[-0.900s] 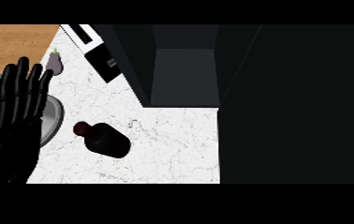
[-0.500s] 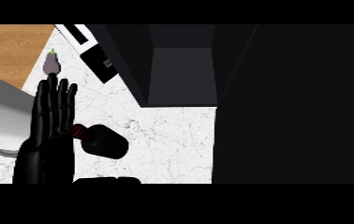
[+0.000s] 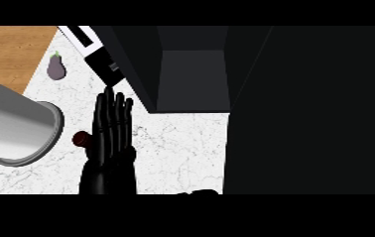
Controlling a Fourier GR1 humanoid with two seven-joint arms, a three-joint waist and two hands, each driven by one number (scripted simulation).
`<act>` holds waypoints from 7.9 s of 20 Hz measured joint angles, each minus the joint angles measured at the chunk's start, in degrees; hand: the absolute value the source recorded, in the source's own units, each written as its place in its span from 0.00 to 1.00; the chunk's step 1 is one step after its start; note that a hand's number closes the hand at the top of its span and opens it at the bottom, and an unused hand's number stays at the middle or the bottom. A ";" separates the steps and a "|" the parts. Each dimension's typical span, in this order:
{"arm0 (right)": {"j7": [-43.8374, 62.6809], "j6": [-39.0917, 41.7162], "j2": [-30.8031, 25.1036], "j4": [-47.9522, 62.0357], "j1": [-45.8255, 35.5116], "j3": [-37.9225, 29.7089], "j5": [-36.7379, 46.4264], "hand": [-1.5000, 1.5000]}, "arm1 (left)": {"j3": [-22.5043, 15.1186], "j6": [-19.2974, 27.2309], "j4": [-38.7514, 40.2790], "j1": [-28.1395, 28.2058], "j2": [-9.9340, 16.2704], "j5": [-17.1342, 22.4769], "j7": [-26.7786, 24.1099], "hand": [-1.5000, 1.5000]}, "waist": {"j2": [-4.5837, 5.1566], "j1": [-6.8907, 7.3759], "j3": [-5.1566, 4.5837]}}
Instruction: Pick up the wine, place it into the cabinet and close the cabinet
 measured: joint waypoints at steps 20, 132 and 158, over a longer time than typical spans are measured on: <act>12.78 -4.17 0.66 -4.36 -6.48 0.87 1.15 0.00 | -8.15 10.36 -4.40 -10.00 0.13 -28.86 29.33 0.00 | -0.10 0.57 0.00; 25.52 -3.76 4.45 -7.98 -15.33 -1.26 5.83 0.00 | 32.50 -35.75 52.82 5.88 0.53 41.84 -51.44 1.00 | 0.07 0.28 -0.04; 24.31 -1.72 5.33 -7.00 -14.77 -3.30 5.32 0.00 | 34.39 -50.76 43.10 4.17 15.54 37.39 -50.07 1.00 | 0.00 0.66 0.00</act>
